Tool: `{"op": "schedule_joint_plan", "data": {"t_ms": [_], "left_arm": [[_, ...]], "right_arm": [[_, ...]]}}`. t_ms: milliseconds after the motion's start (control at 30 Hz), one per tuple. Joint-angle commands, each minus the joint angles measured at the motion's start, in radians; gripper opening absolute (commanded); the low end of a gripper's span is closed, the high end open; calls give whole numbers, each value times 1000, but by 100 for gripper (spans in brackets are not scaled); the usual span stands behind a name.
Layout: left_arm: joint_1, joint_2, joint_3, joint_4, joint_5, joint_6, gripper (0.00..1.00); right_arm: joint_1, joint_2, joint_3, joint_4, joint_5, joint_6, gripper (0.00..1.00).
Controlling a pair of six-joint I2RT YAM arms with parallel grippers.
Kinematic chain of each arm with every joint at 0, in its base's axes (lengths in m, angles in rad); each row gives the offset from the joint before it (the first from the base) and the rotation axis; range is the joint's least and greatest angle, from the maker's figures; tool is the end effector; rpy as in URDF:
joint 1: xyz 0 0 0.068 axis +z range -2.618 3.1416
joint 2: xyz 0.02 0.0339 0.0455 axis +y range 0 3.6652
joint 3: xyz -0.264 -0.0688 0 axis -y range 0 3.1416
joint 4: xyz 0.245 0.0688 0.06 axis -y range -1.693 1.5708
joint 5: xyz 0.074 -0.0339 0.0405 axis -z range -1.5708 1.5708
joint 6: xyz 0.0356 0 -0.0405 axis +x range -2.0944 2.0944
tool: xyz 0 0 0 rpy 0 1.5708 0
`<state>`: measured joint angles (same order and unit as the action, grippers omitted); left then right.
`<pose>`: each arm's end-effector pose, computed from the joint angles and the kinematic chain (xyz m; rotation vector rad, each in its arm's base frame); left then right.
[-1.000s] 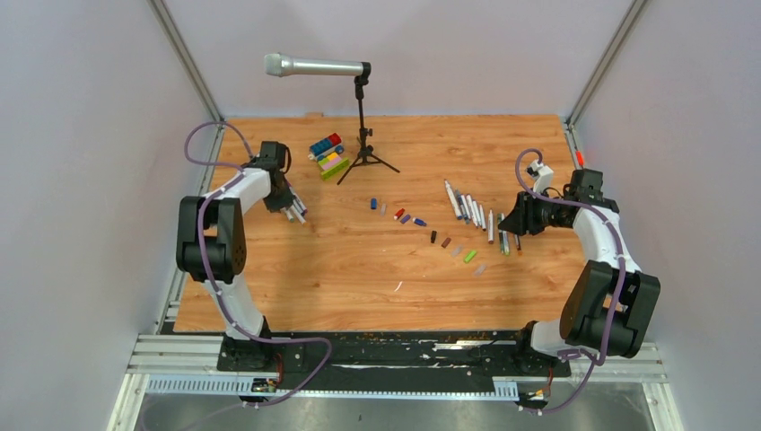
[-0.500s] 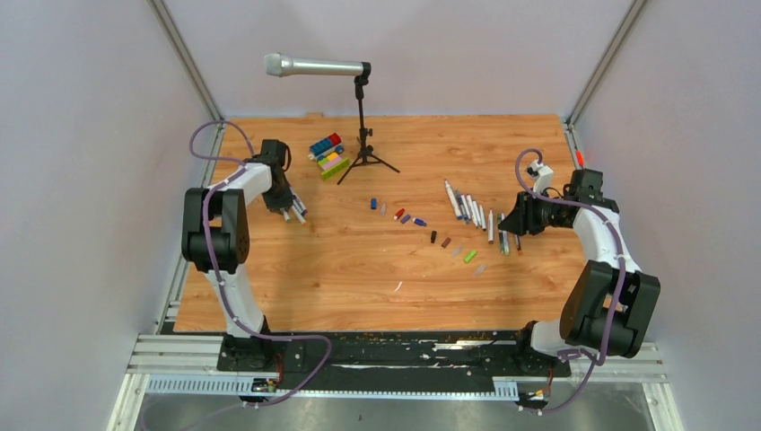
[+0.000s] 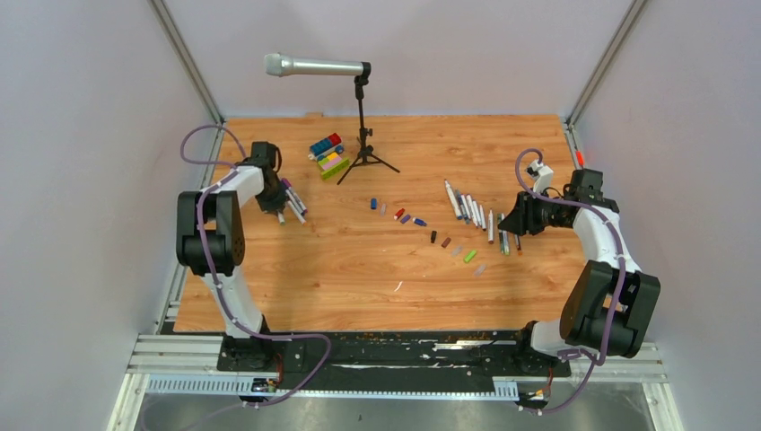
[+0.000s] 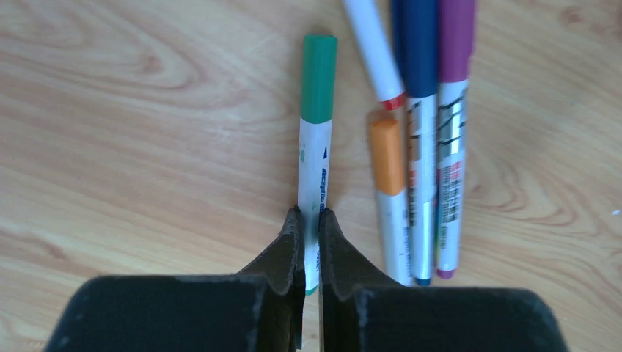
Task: Open the pen caps
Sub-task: Pick up the pen from the center of the board.
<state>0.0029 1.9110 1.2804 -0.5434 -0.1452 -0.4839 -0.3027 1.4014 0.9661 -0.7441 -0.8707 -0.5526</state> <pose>0.3835 0.0063 0.1656 -0.6946 2.6320 0.0619 0.2562 -0.0515 0.2352 -0.5022 2.2792 0.7925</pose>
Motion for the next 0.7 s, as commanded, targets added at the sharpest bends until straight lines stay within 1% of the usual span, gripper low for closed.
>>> {"op": "schedule_joint_plan", "data": {"t_ms": [0,33,133,167,233,300,333,367,400,467,500,533,567,600,667], "left_arm": [[36,-121,-80,8,8,10,2],[36,-165,-105,21,17,10,0],[36,-328,-223,81,87,4,0],[36,-389,-267,111,121,-2,0],[36,-517,-377,195,241,-6,0],[35,-649,-514,352,408,-32,0],[36,-712,-578,435,512,-71,0],[36,-767,-642,516,556,-91,0],[35,-819,-699,623,642,-154,0],[20,-902,-812,849,736,-278,0],[4,-938,-863,969,759,-341,0],[-40,-971,-908,1088,763,-394,0],[-84,-1003,-940,1177,754,-416,0],[-154,-1028,-964,1258,732,-431,0],[-282,-1070,-993,1350,645,-428,0]], "right_arm": [[-4,-26,23,-2,-44,-28,34],[-4,-29,23,-4,-47,-29,34],[-4,-41,19,-7,-66,-38,34],[-4,-45,18,-9,-78,-42,34],[-3,-54,16,-15,-107,-57,34],[-3,-67,11,-22,-145,-73,34],[-2,-75,6,-25,-170,-83,34],[-2,-86,1,-31,-195,-98,34],[-1,-99,-6,-33,-226,-109,34],[0,-128,-28,-31,-299,-131,34],[0,-152,-44,-23,-343,-132,35],[1,-170,-58,-20,-391,-135,38],[5,-192,-75,-13,-446,-135,40],[13,-217,-93,-2,-493,-134,43],[32,-271,-133,39,-592,-132,51]]}}
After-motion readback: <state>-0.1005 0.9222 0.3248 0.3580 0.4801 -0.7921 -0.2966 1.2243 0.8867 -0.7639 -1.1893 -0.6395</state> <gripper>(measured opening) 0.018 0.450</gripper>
